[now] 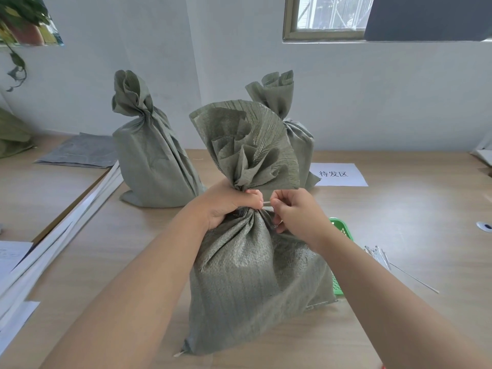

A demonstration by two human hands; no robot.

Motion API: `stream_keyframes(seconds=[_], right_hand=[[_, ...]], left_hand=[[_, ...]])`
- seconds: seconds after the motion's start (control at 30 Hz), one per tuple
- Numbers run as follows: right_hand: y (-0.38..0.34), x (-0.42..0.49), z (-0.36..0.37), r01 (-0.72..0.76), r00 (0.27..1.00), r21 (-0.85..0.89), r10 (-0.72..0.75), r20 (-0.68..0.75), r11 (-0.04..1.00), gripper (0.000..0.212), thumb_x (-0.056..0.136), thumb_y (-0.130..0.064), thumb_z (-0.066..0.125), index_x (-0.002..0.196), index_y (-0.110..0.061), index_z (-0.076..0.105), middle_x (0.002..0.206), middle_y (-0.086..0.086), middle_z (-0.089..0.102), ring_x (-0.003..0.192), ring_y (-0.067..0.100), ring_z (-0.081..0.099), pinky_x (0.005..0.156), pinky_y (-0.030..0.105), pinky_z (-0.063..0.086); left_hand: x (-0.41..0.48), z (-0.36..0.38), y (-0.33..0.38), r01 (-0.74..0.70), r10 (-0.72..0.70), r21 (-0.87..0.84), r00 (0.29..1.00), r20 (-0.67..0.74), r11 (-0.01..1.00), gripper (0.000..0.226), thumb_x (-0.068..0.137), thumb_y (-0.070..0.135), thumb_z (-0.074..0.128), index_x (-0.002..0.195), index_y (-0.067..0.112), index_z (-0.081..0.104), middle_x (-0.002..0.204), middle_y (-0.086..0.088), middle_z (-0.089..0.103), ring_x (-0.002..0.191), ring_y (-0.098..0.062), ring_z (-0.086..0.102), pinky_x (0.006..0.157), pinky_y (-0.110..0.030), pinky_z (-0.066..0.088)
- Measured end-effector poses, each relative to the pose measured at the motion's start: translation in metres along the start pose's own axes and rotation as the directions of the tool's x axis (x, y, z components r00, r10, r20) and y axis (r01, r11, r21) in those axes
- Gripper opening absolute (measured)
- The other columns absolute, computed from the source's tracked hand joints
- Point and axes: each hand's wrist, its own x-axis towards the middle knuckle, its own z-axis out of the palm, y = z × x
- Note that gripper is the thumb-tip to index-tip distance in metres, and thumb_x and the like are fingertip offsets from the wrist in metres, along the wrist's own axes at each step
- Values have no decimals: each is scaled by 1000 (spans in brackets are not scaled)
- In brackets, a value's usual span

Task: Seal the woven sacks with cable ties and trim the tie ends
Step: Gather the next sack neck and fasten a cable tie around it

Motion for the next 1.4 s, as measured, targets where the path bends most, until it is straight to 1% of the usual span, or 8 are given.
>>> stream_keyframes(seconds=[0.23,0.37,0.53,0.67,0.83,1.07,1.23,1.4], right_hand=[[10,3,-11,-42,996,92,49,-76,995,24,100,-9,49,78,-13,58,65,8,58,50,12,59,55,30,57],[13,2,-11,69,992,125,-55,-114,990,17,96,-7,57,84,-16,66,73,2,60,63,12,59,60,31,57],[4,5,-12,370,927,-331,-370,64,868,8,91,-20,69,95,-21,75,85,-13,71,79,4,63,73,18,48],[1,8,-6,464,882,-506,-433,187,727,7,92,-14,61,88,-14,66,73,-6,63,70,19,54,66,33,41],[-2,6,-4,500,866,-457,-439,241,736,29,86,-18,49,63,-30,35,53,-9,41,54,12,39,55,30,30],[-6,3,0,597,802,-362,-544,246,716,27,76,-31,44,54,-23,32,47,-4,29,48,16,27,48,23,24],[-3,0,-7,482,875,-330,-467,127,812,38,82,-21,51,46,-23,39,38,-13,36,43,-2,42,49,16,23],[2,2,-9,491,868,-350,-481,120,798,42,82,-12,50,46,-28,35,41,-10,30,42,3,35,47,13,25]], left_hand=[[-2,-7,-2,10,-11,9,998,63,1000,34,73,-12,58,60,14,39,72,-5,36,68,-9,37,63,-22,32],[-6,-10,-4,29,-26,-36,997,72,999,17,71,-6,59,68,-2,42,75,-4,37,71,-10,38,66,-21,34],[-4,-10,-6,33,-28,-82,998,62,996,30,70,-4,62,69,19,42,78,-5,45,78,-14,46,75,-25,40],[-3,-6,-7,2,2,-69,998,58,998,31,74,-12,64,69,16,53,79,-7,52,85,-18,51,88,-29,43],[-11,-10,-6,23,-9,-193,997,73,981,31,81,-21,64,100,2,72,99,-12,75,97,-20,71,86,-29,57],[-20,-10,-4,12,-7,-62,997,72,998,30,83,-12,69,106,7,73,105,-8,77,104,-20,72,97,-34,56],[-18,-19,-6,12,-15,52,998,64,999,43,80,-1,73,121,9,66,119,-12,73,118,-28,66,108,-49,47],[-22,-15,-9,-13,12,49,1000,28,999,55,70,20,79,124,16,65,120,-5,73,117,-21,67,106,-41,49]])
